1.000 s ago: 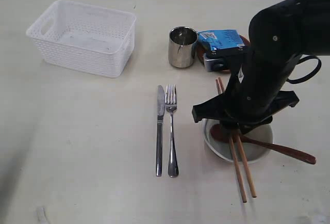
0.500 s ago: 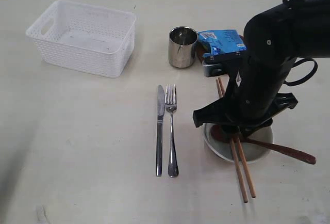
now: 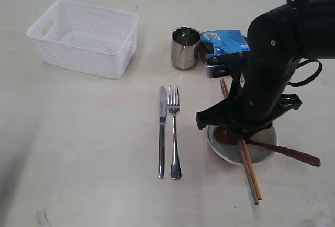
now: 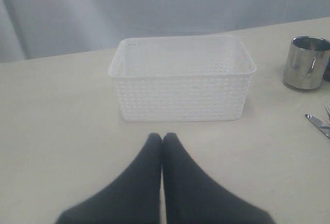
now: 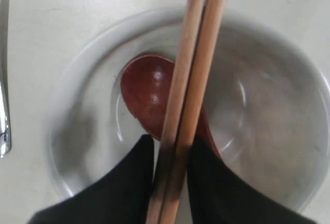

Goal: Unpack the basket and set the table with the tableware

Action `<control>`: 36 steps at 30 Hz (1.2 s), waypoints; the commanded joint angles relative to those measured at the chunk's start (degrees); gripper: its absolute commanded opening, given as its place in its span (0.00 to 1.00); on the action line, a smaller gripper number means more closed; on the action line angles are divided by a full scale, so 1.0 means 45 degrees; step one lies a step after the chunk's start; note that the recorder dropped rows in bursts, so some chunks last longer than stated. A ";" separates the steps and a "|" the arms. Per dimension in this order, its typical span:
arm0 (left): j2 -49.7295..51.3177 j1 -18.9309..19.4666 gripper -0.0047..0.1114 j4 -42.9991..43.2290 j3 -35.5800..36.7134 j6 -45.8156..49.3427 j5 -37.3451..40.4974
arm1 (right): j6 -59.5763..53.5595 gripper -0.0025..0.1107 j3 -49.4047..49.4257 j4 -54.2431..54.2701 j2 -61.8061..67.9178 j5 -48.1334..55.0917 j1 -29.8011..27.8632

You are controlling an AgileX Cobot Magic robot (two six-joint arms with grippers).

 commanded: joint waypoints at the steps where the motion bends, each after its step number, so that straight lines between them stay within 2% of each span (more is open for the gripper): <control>1: -0.0044 -0.0080 0.04 0.0010 0.0022 0.0000 0.0011 | -0.0020 0.23 0.0011 -0.0133 0.0029 -0.0024 0.0013; 7: -0.0044 -0.0080 0.04 0.0010 0.0022 0.0000 0.0011 | -0.0045 0.25 0.0011 -0.0133 0.0004 -0.0024 0.0013; 8: -0.0044 -0.0080 0.04 0.0010 0.0022 0.0000 0.0011 | -0.0065 0.30 0.0011 -0.0133 0.0004 -0.0024 0.0013; 10: -0.0044 -0.0080 0.04 0.0010 0.0022 0.0000 0.0011 | -0.0065 0.47 0.0011 -0.0133 0.0004 -0.0024 0.0013; 12: -0.0044 -0.0080 0.04 0.0010 0.0022 0.0000 0.0011 | -0.0065 0.55 0.0011 -0.0133 0.0004 -0.0024 0.0013; 19: -0.0044 -0.0080 0.04 0.0010 0.0022 0.0000 0.0011 | -0.0065 0.55 -0.0168 -0.0133 -0.0102 0.0410 0.0013; 27: -0.0044 -0.0080 0.04 0.0010 0.0022 0.0000 0.0011 | -0.0251 0.55 -0.1722 -0.0255 -0.1308 0.1799 0.0013; 30: -0.0044 -0.0080 0.04 0.0010 0.0022 0.0000 0.0011 | -0.0251 0.51 -0.2146 -0.0493 -0.1953 0.2232 0.0013; 36: -0.0044 -0.0080 0.04 0.0010 0.0022 0.0000 0.0011 | -0.0301 0.18 -0.2223 -0.1085 -0.3699 0.2413 0.0013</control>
